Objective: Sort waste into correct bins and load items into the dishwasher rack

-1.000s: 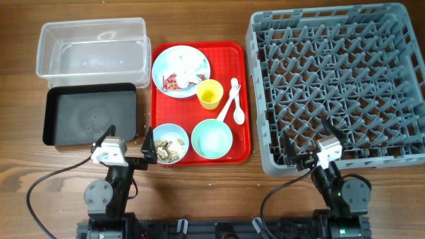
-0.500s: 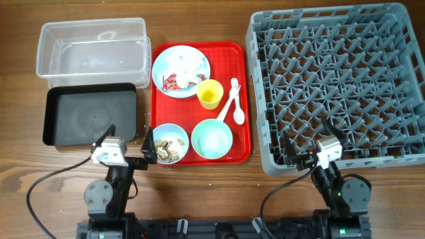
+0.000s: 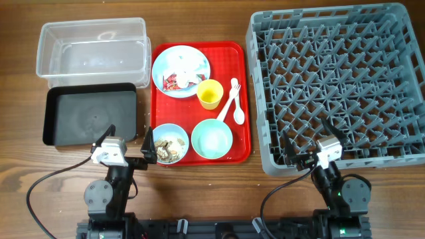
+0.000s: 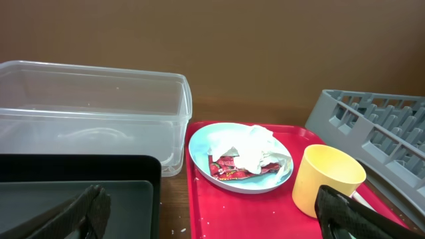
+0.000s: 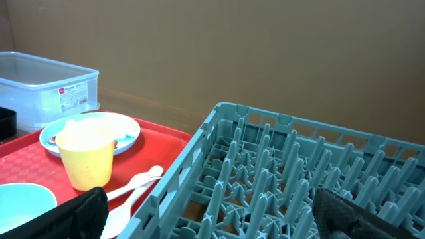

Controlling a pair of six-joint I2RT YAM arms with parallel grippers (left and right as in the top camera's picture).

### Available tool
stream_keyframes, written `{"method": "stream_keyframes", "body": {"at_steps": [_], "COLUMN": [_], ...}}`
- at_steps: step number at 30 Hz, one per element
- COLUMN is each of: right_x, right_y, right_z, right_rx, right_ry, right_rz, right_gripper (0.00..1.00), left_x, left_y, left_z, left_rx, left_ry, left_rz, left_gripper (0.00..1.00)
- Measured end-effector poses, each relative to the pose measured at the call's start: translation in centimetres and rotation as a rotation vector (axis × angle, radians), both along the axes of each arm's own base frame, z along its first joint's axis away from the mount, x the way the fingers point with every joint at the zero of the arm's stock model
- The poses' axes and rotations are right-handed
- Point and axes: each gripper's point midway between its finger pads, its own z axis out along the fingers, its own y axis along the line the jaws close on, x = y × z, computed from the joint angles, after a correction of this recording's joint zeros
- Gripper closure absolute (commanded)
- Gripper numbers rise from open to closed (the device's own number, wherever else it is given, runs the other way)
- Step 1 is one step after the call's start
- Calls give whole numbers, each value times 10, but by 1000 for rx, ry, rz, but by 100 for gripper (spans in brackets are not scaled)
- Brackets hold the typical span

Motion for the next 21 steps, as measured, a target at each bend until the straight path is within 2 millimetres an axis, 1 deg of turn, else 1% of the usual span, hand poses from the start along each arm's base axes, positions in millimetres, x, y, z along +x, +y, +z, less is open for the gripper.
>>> {"method": "stream_keyframes", "body": {"at_steps": [4, 7, 9, 11, 14, 16, 17, 18, 19, 20, 21], "right_x": [0, 0, -1, -3, -8, -13, -16, -17, -21, -21, -20], "right_y": [0, 0, 0, 0, 0, 0, 0, 0, -1, -1, -1], "right_z": [0, 3, 15, 33, 59, 77, 89, 91, 106, 111, 117], "right_rx": [0, 0, 16, 35, 48, 52, 52, 52, 52, 51, 47], "right_ry": [-1, -11, -56, -128, -213, -249, -274, -278, -304, -306, -307], "right_rz": [0, 0, 0, 3, 5, 6, 7, 7, 8, 7, 6], "right_gripper": [0, 0, 0, 0, 0, 0, 0, 0, 0, 0, 0], "left_x": [0, 0, 1, 0, -1, -3, -5, -6, -7, -7, -6], "left_y": [0, 0, 0, 0, 0, 0, -1, -1, -1, -2, -3], "left_z": [0, 4, 16, 27, 37, 53, 61, 76, 88, 102, 111], "left_rx": [0, 0, 2, 9, 10, 14, 15, 17, 18, 19, 28], "left_ry": [-1, -18, -68, -116, -141, -169, -182, -200, -212, -220, -223], "left_rz": [0, 0, 0, 0, -1, -1, -2, -5, -7, -11, -16], "left_gripper": [0, 0, 0, 0, 0, 0, 0, 0, 0, 0, 0]}}
